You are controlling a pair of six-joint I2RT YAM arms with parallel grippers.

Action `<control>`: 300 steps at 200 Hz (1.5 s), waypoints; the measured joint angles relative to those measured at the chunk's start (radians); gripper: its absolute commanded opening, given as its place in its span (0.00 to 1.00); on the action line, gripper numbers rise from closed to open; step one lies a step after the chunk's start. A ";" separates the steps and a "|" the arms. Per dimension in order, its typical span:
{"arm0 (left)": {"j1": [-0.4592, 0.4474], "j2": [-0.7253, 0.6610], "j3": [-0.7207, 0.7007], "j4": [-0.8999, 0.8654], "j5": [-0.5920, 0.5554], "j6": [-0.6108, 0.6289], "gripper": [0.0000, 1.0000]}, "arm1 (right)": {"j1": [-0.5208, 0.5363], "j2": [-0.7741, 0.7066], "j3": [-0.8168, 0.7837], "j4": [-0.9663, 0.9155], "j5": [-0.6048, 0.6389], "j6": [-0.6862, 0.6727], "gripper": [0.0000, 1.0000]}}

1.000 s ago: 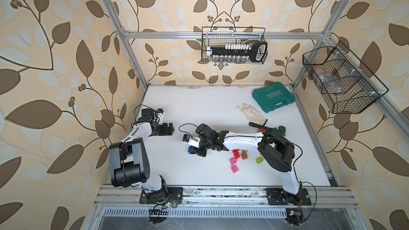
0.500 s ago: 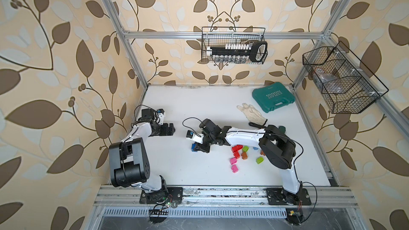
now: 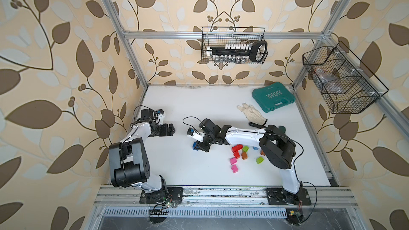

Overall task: Assemble the letter h with lego
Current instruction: Assemble the lego brick with the lego brick, then pick up the lego brick from the center of the board.

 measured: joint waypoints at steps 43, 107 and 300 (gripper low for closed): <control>0.000 0.000 0.000 -0.003 0.002 0.011 0.99 | 0.009 0.019 0.060 -0.101 0.050 0.033 0.17; 0.000 0.000 0.000 -0.008 0.021 0.011 0.99 | 0.009 0.042 0.163 -0.311 0.095 0.031 0.19; 0.006 -0.084 -0.029 0.008 0.028 0.035 0.99 | -0.138 -0.516 -0.224 -0.366 0.230 0.241 0.74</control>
